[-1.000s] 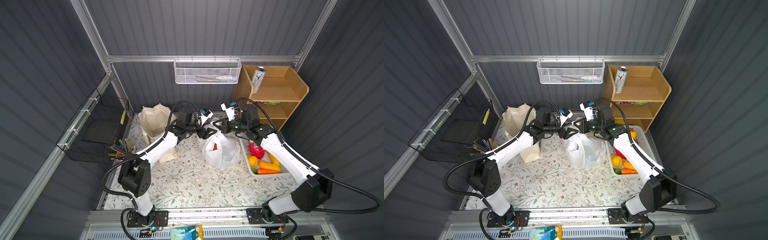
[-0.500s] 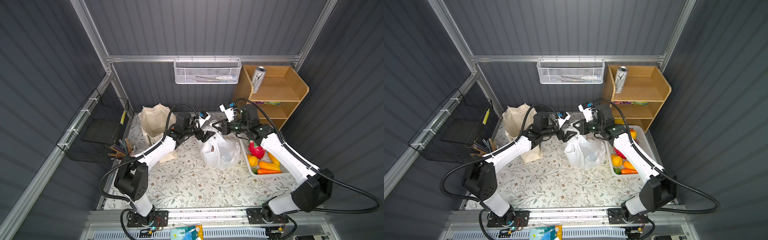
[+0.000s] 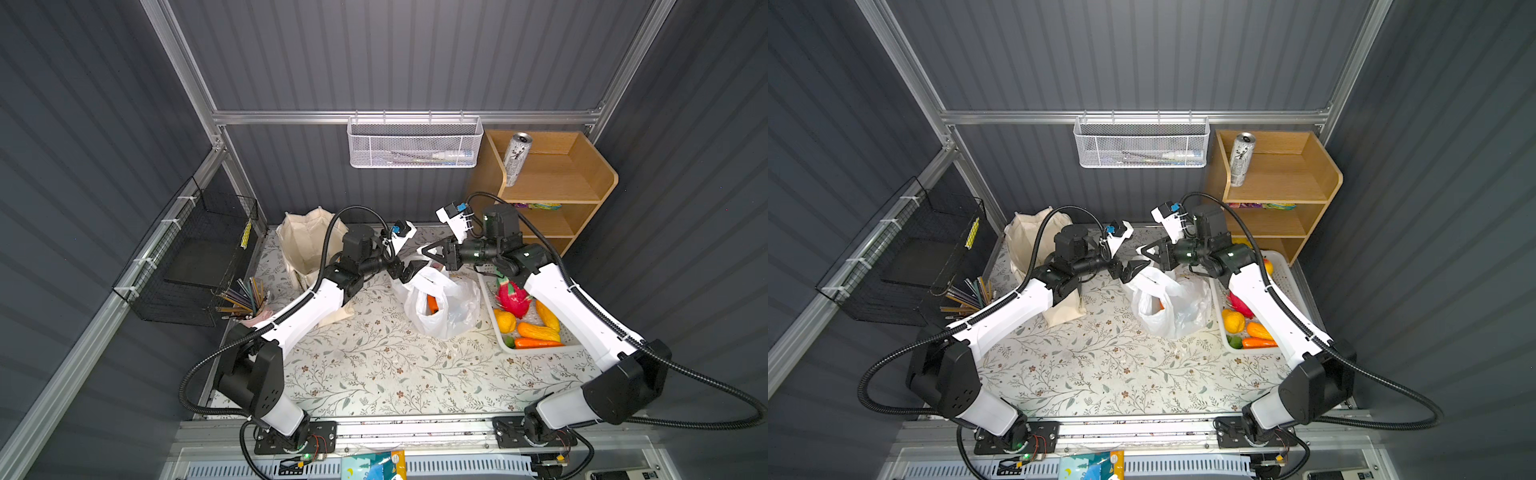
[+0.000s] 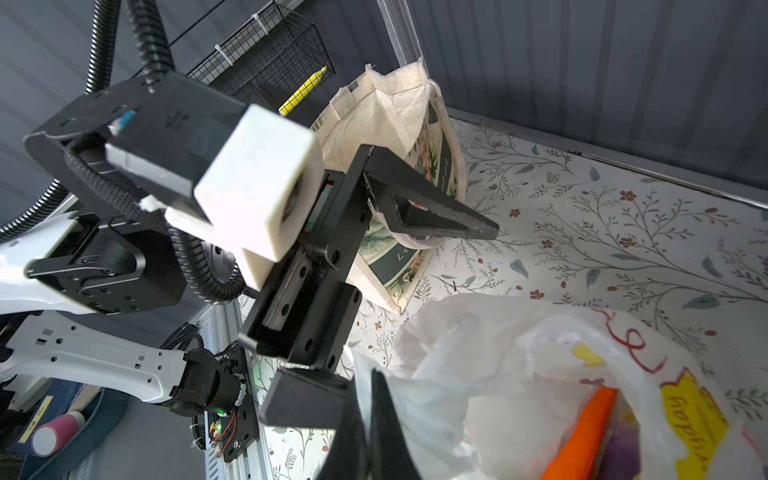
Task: Place the mixed food into the grocery bags and tie them
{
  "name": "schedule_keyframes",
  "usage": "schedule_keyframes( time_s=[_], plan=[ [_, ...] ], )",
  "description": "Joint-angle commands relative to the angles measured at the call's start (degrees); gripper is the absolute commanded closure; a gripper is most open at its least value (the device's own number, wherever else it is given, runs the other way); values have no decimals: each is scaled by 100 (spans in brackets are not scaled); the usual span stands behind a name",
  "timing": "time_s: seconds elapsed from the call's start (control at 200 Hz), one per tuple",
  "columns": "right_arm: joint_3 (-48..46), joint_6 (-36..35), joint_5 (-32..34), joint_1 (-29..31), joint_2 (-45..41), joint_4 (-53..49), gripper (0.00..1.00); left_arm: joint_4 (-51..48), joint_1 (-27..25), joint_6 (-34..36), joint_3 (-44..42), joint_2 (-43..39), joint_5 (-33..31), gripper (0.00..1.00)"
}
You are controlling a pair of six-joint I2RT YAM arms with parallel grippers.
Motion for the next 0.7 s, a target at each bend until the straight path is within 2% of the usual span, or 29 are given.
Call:
schedule_keyframes(
  time_s=[0.0,0.085,0.18,0.335,0.445,0.535,0.625,0.69],
  plan=[
    [160,-85,-174,-42,-52,-74,100,152,17,199,-131,-199,313,0],
    [151,-104,-190,-63,-46,-220,100,117,38,142,-90,-226,324,0],
    [155,-116,-194,-84,-46,-241,100,-126,172,-346,187,-103,540,0],
    [175,-111,-187,-121,-34,-244,100,-989,485,-930,1014,244,1290,0],
    [168,-96,-179,-150,-31,-250,100,-1187,706,-792,1224,244,1952,0],
    [155,-89,-159,-183,-35,-233,100,-827,711,-763,843,-25,1539,0],
    [142,-70,-149,-203,-40,-214,100,62,724,-1335,253,-380,552,0],
    [142,-63,-152,-230,-39,-207,100,324,720,-1395,-1,-604,92,0]
  ],
)
